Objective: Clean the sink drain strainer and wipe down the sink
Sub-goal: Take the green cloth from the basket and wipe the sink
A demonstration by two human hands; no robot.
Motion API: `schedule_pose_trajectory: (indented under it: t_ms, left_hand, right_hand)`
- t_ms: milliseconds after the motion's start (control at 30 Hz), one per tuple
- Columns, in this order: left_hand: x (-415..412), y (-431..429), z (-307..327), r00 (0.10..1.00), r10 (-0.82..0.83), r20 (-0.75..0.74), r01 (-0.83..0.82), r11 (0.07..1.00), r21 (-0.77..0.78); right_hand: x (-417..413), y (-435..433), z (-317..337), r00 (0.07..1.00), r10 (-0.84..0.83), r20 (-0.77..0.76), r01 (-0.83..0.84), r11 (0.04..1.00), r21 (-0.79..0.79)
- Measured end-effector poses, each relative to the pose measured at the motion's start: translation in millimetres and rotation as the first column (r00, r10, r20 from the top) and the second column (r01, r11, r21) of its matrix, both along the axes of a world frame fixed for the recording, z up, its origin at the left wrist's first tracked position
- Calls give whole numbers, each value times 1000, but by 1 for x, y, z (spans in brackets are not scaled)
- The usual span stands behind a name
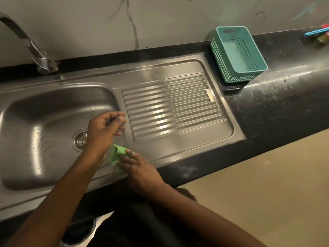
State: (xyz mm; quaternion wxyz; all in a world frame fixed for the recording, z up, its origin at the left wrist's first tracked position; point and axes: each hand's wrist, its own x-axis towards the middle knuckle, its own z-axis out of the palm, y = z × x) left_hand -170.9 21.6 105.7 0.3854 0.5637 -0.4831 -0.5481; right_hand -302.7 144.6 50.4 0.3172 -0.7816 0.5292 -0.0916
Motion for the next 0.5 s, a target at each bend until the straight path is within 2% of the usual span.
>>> schedule_pose_trajectory:
  t_ms: [100, 167, 267, 333, 433, 500]
  left_hand:
    - [-4, -3, 1, 1000, 17, 12, -17, 1000, 0]
    - [-5, -3, 0, 999, 31, 28, -30, 999, -11]
    - [-7, 0, -1, 996, 87, 24, -86, 996, -11]
    - [-12, 3, -3, 992, 121, 25, -121, 993, 6]
    - [-25, 7, -6, 987, 163, 16, -163, 986, 37]
    - [-34, 8, -5, 983, 186, 11, -186, 982, 33]
  right_hand:
    - [-43, -9, -1, 989, 119, -91, -124, 991, -54]
    - [-81, -12, 0, 986, 86, -141, -96, 993, -64]
    - [-160, -13, 9, 957, -130, -261, 92, 984, -152]
    - [-218, -10, 23, 880, -289, -376, 236, 955, -180]
    - [-283, -6, 39, 762, -376, -527, 352, 924, -150]
    - [-308, -20, 44, 749, -453, -484, 434, 887, -158]
